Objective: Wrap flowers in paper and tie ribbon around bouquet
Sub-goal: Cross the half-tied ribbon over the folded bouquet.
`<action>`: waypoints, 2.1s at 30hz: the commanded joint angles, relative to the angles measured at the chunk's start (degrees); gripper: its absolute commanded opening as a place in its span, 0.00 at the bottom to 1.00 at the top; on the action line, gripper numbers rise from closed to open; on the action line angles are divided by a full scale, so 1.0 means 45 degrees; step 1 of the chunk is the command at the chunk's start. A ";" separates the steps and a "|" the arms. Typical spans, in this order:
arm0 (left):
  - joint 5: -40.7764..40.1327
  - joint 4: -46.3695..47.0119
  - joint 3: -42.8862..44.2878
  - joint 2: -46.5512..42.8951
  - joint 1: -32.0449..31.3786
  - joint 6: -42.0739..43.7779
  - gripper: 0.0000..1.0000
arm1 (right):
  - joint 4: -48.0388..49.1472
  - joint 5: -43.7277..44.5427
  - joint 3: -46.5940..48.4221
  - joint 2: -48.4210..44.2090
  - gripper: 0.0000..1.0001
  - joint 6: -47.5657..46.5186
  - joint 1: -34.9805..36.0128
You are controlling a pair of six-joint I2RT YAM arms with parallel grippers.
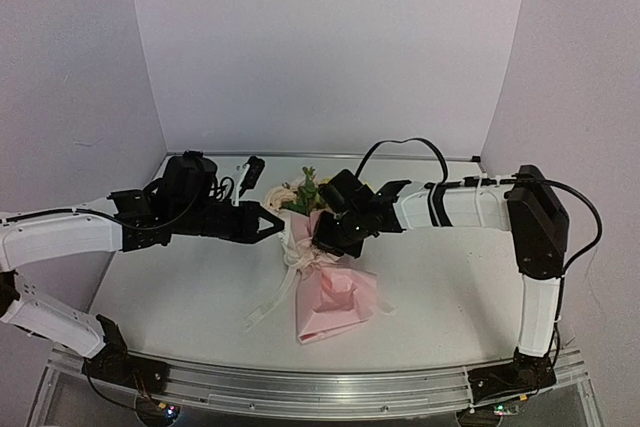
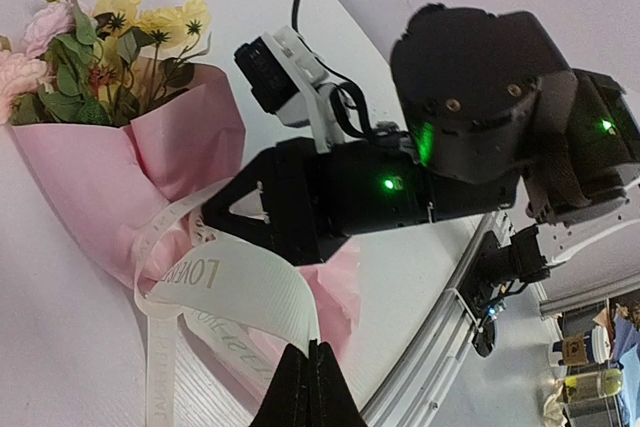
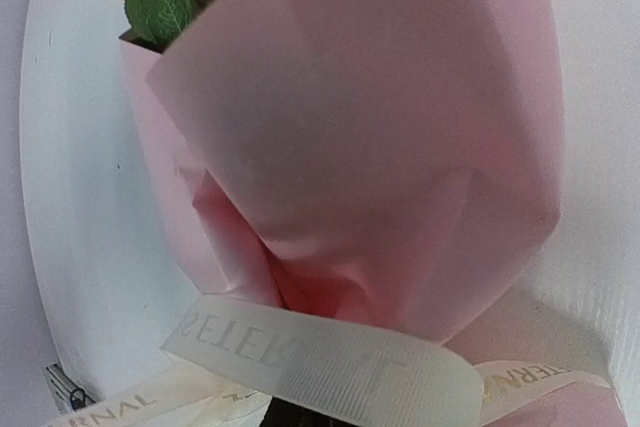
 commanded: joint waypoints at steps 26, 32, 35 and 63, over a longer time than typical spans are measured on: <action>0.2663 0.0544 -0.0043 0.1472 -0.0110 0.0469 0.00 | 0.1362 0.5069 -0.0444 -0.0234 0.00 0.0463 0.0162; 0.1579 0.0133 -0.0188 0.1755 -0.0110 0.0023 0.00 | 0.0799 0.6801 -0.0408 -0.0627 0.00 0.0199 0.0357; 0.1202 0.0077 -0.0254 0.1811 -0.0110 -0.0159 0.00 | 0.0386 0.7181 -0.0185 -0.0508 0.00 0.0150 0.0358; 0.0805 -0.0201 0.1846 0.4509 -0.0110 -0.0898 0.00 | -0.1456 0.5985 0.0446 0.0401 0.15 0.0456 0.0372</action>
